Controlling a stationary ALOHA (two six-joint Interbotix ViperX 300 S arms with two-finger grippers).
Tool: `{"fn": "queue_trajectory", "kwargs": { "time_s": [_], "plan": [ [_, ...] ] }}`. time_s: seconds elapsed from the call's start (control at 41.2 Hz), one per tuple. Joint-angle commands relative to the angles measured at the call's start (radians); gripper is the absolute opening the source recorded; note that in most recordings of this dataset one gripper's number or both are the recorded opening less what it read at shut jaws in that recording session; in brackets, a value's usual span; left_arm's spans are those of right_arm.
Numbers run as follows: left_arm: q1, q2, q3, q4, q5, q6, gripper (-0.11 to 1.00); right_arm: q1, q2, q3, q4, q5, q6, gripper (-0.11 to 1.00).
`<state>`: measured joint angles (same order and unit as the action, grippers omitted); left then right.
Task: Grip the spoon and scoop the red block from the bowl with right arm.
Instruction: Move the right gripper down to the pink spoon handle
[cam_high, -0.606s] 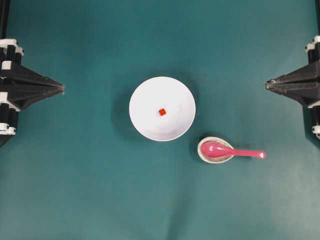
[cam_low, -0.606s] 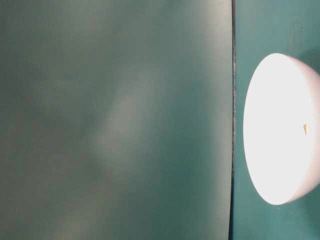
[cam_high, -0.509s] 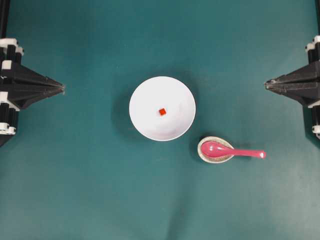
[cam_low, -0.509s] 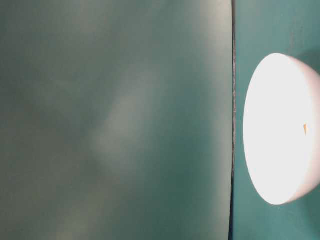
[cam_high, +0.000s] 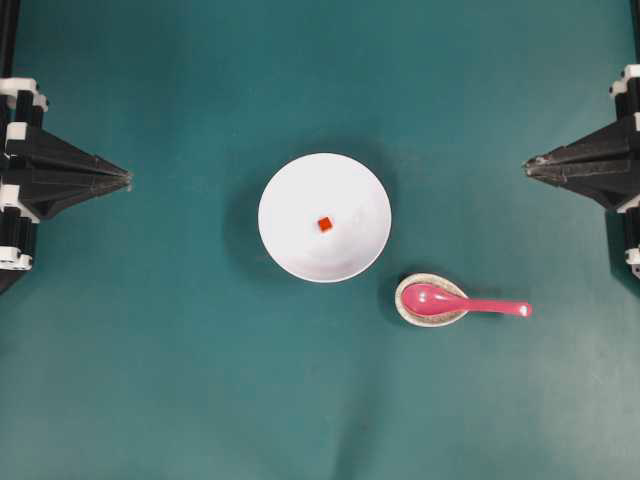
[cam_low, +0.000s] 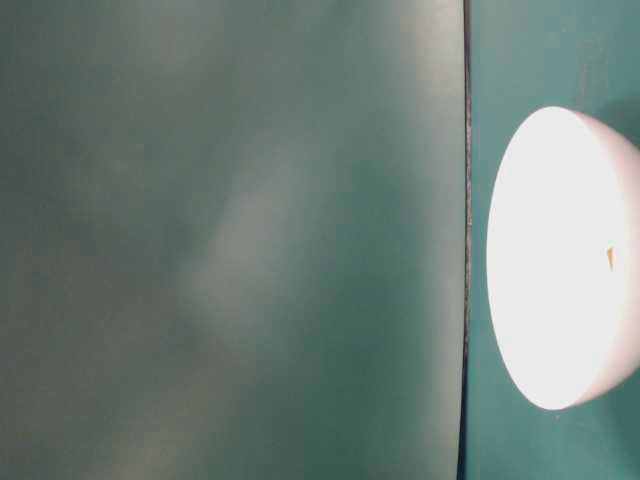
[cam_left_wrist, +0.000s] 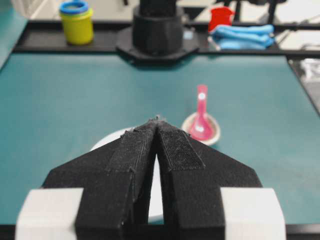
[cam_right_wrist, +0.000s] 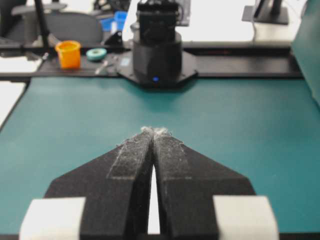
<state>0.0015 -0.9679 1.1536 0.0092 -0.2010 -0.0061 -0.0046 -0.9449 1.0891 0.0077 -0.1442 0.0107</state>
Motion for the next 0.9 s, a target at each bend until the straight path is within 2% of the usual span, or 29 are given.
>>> {"fn": "queue_trajectory", "kwargs": {
  "time_s": [0.0, 0.121, 0.315, 0.364, 0.509, 0.679, 0.776, 0.873],
  "plan": [
    [0.000, 0.006, -0.028, 0.002, -0.005, -0.002, 0.00, 0.003, 0.005, -0.028, 0.012, -0.003, 0.002, 0.00],
    [0.000, 0.005, -0.026, 0.002, -0.005, -0.002, 0.00, 0.002, 0.005, -0.032, 0.037, 0.002, 0.003, 0.03],
    [0.000, -0.008, -0.029, 0.002, -0.005, 0.000, 0.00, 0.002, 0.005, -0.043, 0.067, 0.023, 0.003, 0.42],
    [0.000, -0.011, -0.029, 0.002, -0.005, -0.002, 0.00, 0.002, 0.005, -0.049, 0.069, 0.031, 0.003, 0.48],
    [0.000, -0.018, -0.029, 0.002, -0.003, -0.002, 0.00, 0.002, 0.005, -0.051, 0.069, 0.035, 0.000, 0.47],
    [0.000, -0.032, -0.032, 0.002, -0.003, -0.002, 0.00, 0.017, 0.017, -0.002, 0.072, 0.046, 0.002, 0.47],
    [0.000, -0.040, -0.034, 0.002, -0.003, -0.002, 0.00, 0.038, 0.029, 0.046, 0.100, 0.032, 0.003, 0.47],
    [0.000, -0.046, -0.034, 0.002, -0.002, -0.002, 0.00, 0.072, 0.046, 0.101, 0.156, -0.008, 0.003, 0.47]
  ]
}}
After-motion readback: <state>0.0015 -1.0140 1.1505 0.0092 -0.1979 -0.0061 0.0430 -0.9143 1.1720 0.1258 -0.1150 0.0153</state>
